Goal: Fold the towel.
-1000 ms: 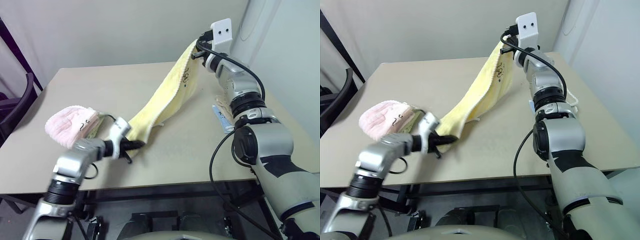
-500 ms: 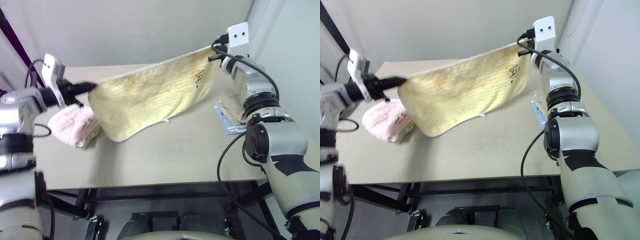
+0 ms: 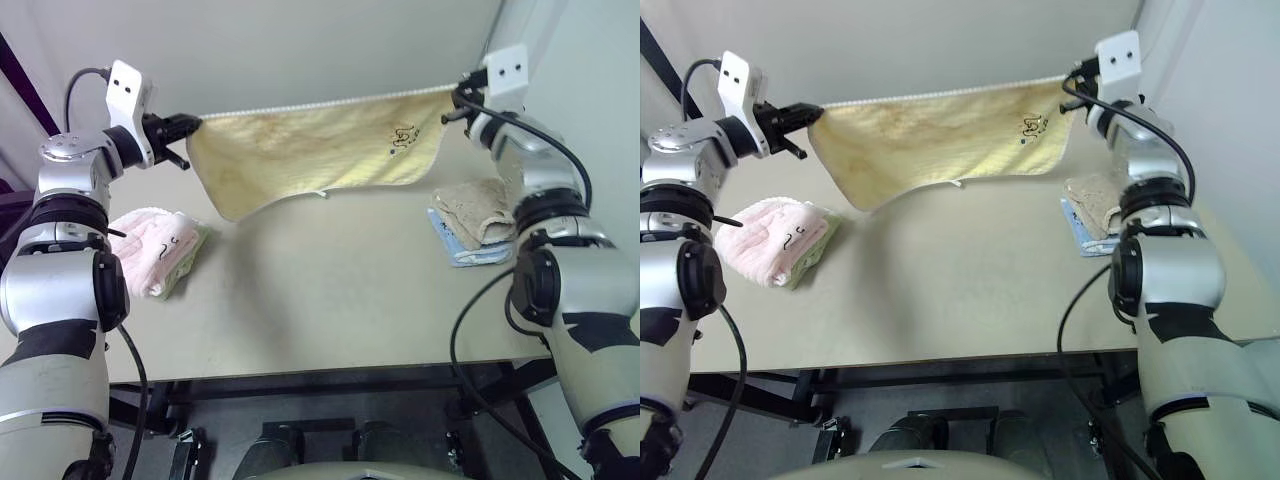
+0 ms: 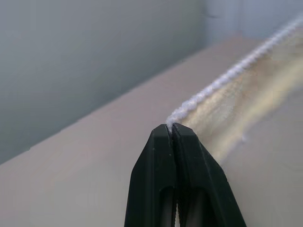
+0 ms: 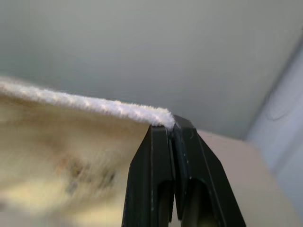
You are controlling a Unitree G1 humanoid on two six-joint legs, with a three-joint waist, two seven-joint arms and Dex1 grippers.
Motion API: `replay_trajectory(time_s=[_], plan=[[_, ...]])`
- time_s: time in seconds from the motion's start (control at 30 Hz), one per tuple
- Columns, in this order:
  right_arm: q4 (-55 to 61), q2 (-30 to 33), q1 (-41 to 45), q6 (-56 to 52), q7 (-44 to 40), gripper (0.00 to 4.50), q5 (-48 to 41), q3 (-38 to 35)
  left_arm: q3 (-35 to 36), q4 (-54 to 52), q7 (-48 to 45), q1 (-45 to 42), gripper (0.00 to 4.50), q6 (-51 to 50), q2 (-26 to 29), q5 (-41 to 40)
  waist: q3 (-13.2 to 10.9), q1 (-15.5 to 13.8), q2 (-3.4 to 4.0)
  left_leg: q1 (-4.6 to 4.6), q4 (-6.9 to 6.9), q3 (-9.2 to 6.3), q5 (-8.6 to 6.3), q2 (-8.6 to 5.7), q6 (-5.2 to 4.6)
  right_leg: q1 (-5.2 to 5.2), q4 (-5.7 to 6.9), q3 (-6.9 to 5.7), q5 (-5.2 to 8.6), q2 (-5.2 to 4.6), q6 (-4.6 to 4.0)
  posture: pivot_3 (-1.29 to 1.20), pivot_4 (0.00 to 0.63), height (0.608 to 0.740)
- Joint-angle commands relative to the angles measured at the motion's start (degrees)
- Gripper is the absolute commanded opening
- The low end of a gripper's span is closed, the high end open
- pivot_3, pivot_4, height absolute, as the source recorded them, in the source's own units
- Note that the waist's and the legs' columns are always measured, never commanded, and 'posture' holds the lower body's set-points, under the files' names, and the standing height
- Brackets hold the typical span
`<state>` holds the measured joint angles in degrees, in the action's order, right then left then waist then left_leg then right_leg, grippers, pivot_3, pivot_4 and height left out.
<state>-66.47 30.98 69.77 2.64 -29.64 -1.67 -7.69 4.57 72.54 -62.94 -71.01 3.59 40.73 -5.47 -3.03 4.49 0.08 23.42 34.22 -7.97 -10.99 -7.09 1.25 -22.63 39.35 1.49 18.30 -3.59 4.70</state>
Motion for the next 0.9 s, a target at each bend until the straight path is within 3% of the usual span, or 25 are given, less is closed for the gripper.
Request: replay_trajectory(time_s=[0.03, 0.23, 0.37, 0.47, 0.63, 0.9], plan=[[11.8, 3.8, -7.3, -3.3, -10.2, 0.00, -3.8, -0.9, -0.2, -4.8, -10.9, 4.7, 0.01, 0.4, 4.5, -0.3, 0.0, 0.3, 0.00, -0.03, 0.00, 0.00, -0.01, 0.00, -0.02, 0.03, 0.01, 0.00, 0.00, 0.00, 0.00, 0.00, 0.000, 0.740], [46.5, 12.2, -31.4, -16.2, -26.8, 0.00, -9.8, 1.0, 1.8, -20.4, -20.0, 20.5, 0.01, -5.9, 11.1, -4.0, 0.0, 1.2, 0.01, 0.00, 0.14, -0.08, -0.15, 0.04, -0.28, -0.07, 0.28, -0.01, 0.01, 0.02, 0.00, 0.00, 0.000, 0.740], [65.3, 17.6, -43.4, -26.7, -29.8, 0.00, -16.4, -2.2, 7.1, -41.4, -21.5, 38.3, 0.01, -16.4, 16.2, -10.7, 0.0, 1.4, 0.02, -0.04, 0.33, -0.07, -0.18, 0.09, -0.30, -0.05, 0.44, 0.03, 0.02, 0.05, -0.01, 0.00, 0.000, 0.740], [69.5, 20.3, -48.6, -28.8, -30.4, 0.00, -16.7, -2.2, 10.3, -53.3, -20.7, 49.3, 0.01, -21.6, 18.6, -13.6, 0.0, 0.6, 0.04, -0.10, 0.75, -0.07, -0.20, 0.13, -0.30, 0.16, 0.58, 0.00, 0.04, 0.07, -0.04, 0.00, 0.000, 0.740], [72.2, 25.1, -56.2, -27.7, -33.3, 0.00, -16.1, -1.7, 14.6, -66.0, -18.0, 59.8, 0.01, -29.3, 20.1, -18.4, -0.1, -2.1, 0.08, -0.20, 0.91, 0.23, -0.35, 0.61, -0.12, 0.79, 0.02, -0.27, 0.29, 0.06, -0.11, 0.00, 0.000, 0.740], [74.2, 28.2, -63.3, -25.1, -35.6, 0.00, -16.1, -1.8, 15.5, -70.2, -16.6, 69.3, 0.01, -29.9, 21.6, -18.2, -0.1, -3.7, 0.12, -0.06, 0.90, 1.55, -0.40, 1.44, -0.24, 0.69, -0.20, -0.42, 0.09, -0.16, -0.41, 0.00, 0.000, 0.740]])
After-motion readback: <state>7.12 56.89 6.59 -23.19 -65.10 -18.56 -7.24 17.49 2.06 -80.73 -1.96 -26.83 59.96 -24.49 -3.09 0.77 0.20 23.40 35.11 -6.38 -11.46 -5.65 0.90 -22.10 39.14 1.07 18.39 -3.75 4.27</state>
